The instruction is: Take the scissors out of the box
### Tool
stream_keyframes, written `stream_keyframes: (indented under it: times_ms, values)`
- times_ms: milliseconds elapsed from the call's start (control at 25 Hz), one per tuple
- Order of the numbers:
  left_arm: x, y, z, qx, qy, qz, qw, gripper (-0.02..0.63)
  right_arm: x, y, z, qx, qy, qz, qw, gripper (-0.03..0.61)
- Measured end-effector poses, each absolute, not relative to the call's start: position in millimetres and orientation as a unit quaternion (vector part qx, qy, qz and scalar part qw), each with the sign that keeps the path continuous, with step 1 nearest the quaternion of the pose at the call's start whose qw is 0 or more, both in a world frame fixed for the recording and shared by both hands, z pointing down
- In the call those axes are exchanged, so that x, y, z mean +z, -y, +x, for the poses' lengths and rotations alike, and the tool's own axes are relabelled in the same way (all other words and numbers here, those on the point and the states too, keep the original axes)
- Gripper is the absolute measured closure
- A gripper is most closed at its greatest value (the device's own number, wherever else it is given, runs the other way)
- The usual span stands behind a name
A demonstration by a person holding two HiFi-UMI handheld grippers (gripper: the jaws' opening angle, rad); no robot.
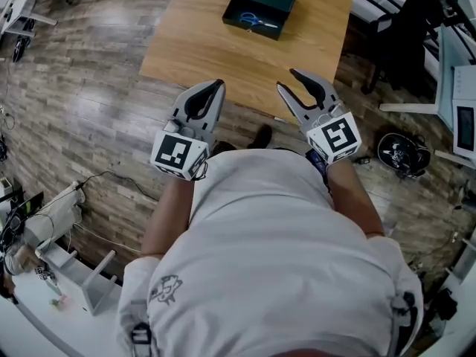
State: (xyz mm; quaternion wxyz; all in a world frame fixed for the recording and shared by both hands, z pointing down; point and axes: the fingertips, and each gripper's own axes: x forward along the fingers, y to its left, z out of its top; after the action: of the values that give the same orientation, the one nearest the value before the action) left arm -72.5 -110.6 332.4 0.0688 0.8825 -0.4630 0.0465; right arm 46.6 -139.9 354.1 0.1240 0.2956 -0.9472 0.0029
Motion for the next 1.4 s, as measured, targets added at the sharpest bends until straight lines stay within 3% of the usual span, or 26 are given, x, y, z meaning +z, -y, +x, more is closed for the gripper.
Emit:
stream_keyframes:
  times_ms: [720, 1400]
  values:
    - [383, 205, -54, 0.073, 0.423, 0.893, 0.136, 0.609, 403, 227, 55, 0.044, 0.936, 0.295, 0.188, 0.419]
    - [433, 306, -99, 0.114, 0.392, 0.895, 0.178, 0.609, 475, 328, 8, 0.058, 0.921, 0.25, 0.292, 0.419]
